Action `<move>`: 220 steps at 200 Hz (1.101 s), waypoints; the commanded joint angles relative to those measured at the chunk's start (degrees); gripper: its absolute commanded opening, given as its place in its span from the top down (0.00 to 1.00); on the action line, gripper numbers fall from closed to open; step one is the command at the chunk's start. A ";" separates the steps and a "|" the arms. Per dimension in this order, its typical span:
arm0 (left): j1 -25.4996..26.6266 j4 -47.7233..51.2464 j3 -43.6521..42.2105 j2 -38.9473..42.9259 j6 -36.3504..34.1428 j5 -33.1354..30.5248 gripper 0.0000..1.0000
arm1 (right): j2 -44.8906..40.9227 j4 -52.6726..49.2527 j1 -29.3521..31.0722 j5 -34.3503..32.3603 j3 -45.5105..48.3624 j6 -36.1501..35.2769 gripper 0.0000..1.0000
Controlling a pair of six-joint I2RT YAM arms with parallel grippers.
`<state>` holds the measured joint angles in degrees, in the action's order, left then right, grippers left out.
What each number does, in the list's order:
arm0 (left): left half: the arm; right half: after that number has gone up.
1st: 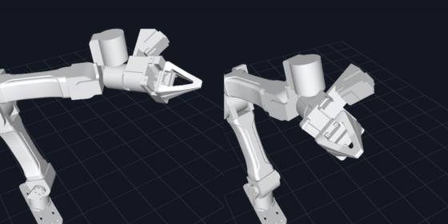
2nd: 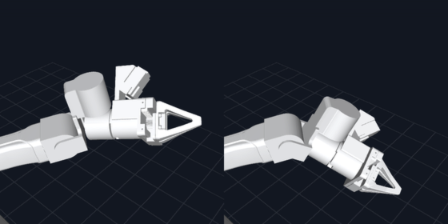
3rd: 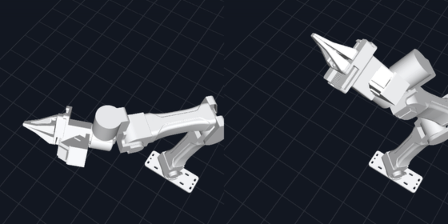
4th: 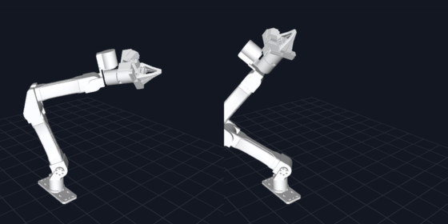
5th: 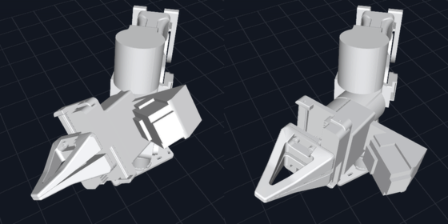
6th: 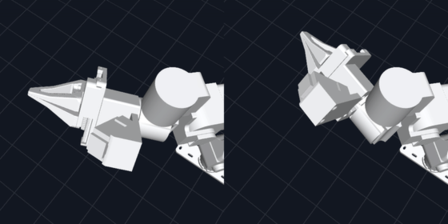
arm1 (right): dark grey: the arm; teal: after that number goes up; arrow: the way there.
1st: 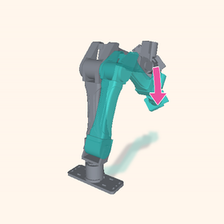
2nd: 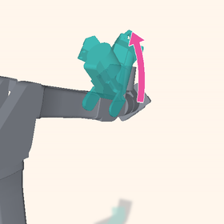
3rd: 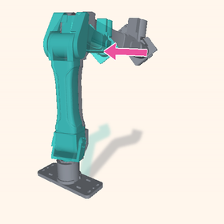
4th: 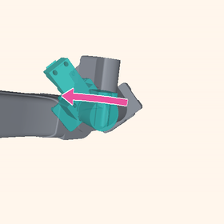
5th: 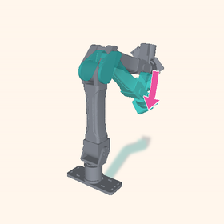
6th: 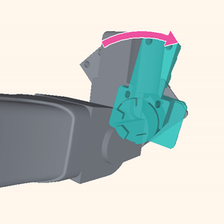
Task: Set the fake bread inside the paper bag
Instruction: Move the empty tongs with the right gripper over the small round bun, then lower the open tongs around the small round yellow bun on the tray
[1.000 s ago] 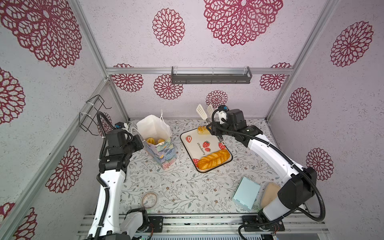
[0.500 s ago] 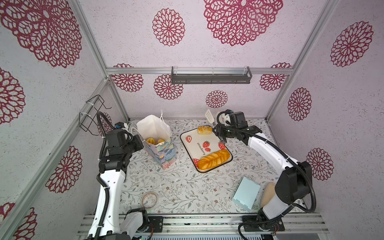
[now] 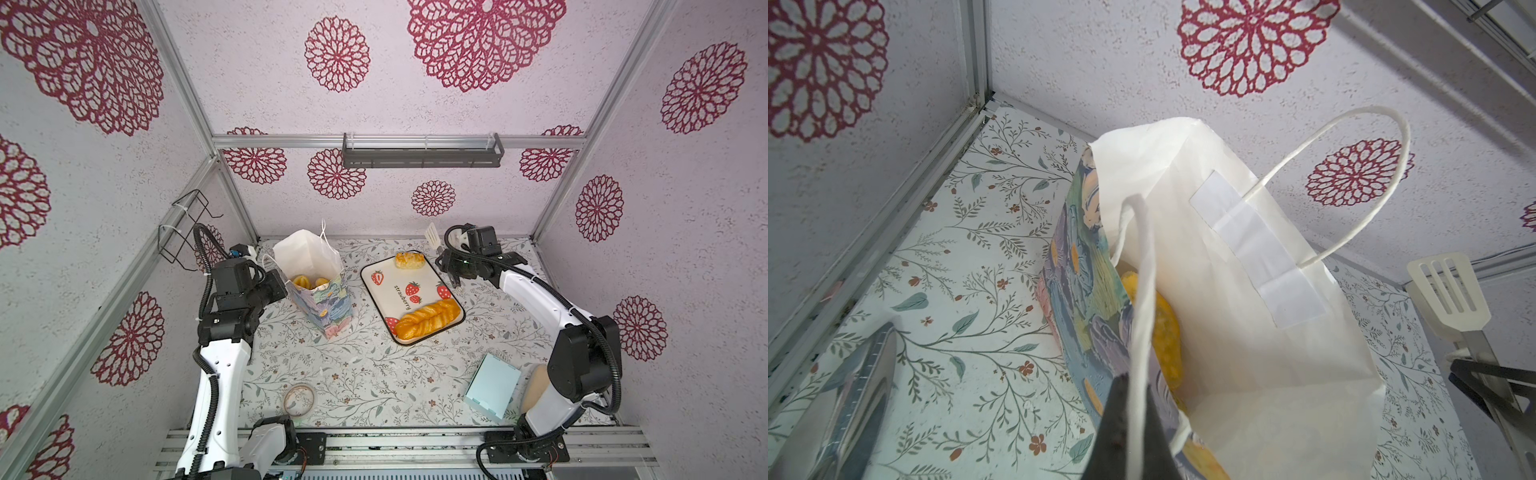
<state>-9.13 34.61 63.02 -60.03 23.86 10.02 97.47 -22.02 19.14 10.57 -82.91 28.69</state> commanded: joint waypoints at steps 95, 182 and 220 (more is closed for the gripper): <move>-0.39 -0.52 -0.70 0.46 0.00 0.21 1.00 | 7.21 2.22 -1.43 3.47 -1.80 1.19 0.43; -0.38 -0.51 -0.72 0.73 0.00 0.18 1.00 | 14.26 -0.03 -1.23 6.95 -7.10 0.23 0.43; -0.45 -0.51 -0.77 0.77 0.05 0.17 1.00 | 16.56 -0.26 -0.79 8.22 -8.94 0.14 0.43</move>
<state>-9.13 34.61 62.94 -60.01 23.83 10.02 113.73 -22.44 18.04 16.84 -88.82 29.12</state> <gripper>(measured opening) 0.043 0.570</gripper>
